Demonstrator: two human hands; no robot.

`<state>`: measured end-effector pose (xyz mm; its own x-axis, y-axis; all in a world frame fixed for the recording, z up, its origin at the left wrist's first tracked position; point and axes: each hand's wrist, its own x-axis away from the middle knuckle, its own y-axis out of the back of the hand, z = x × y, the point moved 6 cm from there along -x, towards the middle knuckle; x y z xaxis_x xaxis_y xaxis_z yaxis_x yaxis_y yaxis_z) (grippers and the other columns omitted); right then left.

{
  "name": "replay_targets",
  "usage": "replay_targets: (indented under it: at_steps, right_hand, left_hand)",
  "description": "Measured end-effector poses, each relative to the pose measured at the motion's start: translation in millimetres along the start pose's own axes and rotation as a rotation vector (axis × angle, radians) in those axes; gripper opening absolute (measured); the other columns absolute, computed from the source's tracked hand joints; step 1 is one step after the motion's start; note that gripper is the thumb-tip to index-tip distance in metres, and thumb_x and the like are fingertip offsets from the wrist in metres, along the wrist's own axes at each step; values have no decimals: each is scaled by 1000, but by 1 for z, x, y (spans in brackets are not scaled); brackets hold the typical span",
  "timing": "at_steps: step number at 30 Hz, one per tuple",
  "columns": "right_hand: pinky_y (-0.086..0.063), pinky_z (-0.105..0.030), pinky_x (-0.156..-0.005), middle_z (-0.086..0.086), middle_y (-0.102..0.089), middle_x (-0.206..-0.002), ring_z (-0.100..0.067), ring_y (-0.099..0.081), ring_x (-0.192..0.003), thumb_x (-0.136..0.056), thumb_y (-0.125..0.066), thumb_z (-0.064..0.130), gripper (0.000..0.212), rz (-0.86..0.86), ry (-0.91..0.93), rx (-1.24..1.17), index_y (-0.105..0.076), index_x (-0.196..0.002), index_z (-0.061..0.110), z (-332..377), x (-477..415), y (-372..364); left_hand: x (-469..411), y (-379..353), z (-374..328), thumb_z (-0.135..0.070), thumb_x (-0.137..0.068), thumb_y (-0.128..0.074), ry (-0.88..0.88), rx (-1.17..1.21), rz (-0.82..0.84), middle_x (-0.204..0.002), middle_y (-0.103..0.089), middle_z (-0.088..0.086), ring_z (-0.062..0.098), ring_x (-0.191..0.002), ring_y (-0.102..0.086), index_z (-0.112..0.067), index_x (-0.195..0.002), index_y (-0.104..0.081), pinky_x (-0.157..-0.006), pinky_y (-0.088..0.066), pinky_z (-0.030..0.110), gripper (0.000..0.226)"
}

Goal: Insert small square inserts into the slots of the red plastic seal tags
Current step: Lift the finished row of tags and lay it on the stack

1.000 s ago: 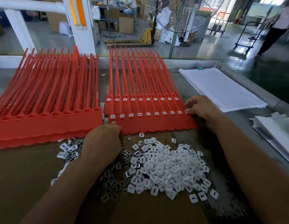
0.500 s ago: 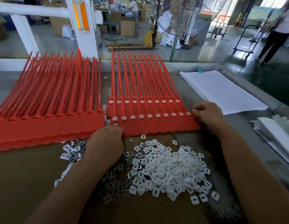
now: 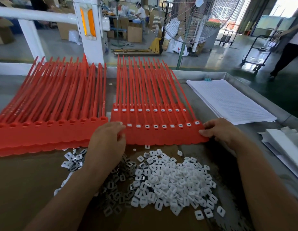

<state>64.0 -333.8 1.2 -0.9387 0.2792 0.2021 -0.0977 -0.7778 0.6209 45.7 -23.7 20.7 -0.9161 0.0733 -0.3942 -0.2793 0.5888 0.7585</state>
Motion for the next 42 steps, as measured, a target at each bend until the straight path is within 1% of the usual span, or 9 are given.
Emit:
replay_targets:
  at_steps: [2, 5, 9, 12, 15, 20, 26, 36, 42]
  right_hand:
    - [-31, -24, -52, -9, -58, -75, -13, -45, -61, -80, -67, 6, 12, 7, 13, 7, -60, -74, 13, 0, 0, -1]
    - [-34, -23, -55, -3, -57, -70, -11, -47, -63, -81, -66, 5, 12, 20, 19, 1, -58, -76, 13, 0, 0, -2]
    - [-36, -21, -54, 1, -57, -68, -9, -49, -62, -81, -66, 5, 14, 28, 34, 3, -57, -74, 14, -1, 0, -1]
    - [-37, -22, -54, 1, -58, -68, -9, -51, -62, -80, -66, 5, 15, 21, 59, -8, -57, -73, 14, 1, 0, -1]
    - [-39, -21, -52, 0, -58, -65, -9, -52, -57, -81, -65, 2, 16, -24, 91, -55, -57, -72, 13, 3, 2, 3]
    - [-39, -10, -39, -3, -60, -65, 1, -56, -44, -80, -63, -3, 16, -116, 170, -216, -58, -73, 10, 11, 4, 6]
    - [-47, -23, -52, -2, -64, -79, -13, -60, -67, -83, -64, 6, 7, -220, 209, -211, -60, -85, 11, 17, -4, 1]
    - [-37, -4, -41, -2, -57, -75, 2, -55, -41, -87, -59, 2, 6, -310, 235, -219, -56, -90, 7, 17, -27, -19]
    - [-33, -14, -82, -10, -66, -110, -17, -59, -99, -86, -61, 7, 25, -407, 226, 8, -64, -111, 4, 5, -25, -6]
  left_hand:
    - [0, 7, 0, -9, -83, -62, 28, 106, -79, -129, -51, 5, 5, -95, -52, -13, -123, -56, -84, -34, 3, 40]
    - [-1, 6, 12, -12, -79, -68, 171, 241, -97, -117, -46, -8, -5, -72, -49, -22, -131, -44, -52, -37, 5, 58]
    - [0, -20, 30, -5, -81, -62, 498, 650, 139, -98, -62, 2, 7, -56, -62, -21, -132, -39, -47, -45, 15, 59]
    - [1, -14, 21, -6, -84, -60, 312, 419, 104, -97, -60, -6, 1, -50, -59, -24, -131, -44, -42, -41, 8, 53]
    - [2, -3, 5, -5, -84, -59, 132, 320, 11, -84, -62, -14, -7, -56, -56, -23, -117, -59, -49, -38, -2, 38]
    - [1, 2, 5, -2, -83, -60, 60, 277, -88, -88, -67, -5, -10, -64, -51, -14, -108, -67, -62, -37, 3, 28]
    - [-8, 6, 16, -2, -80, -64, 45, 240, -160, -89, -70, 6, -2, -65, -54, -9, -107, -67, -65, -36, 5, 28]
    - [-46, -10, 29, -20, -86, -59, 155, -18, -59, -112, -65, 8, 27, -105, -58, -16, -111, -65, -88, -44, 33, 26]
    - [-46, -24, 31, -25, -89, -54, 175, -162, 90, -114, -52, 10, 29, -103, -54, -20, -111, -65, -90, -43, 39, 25]
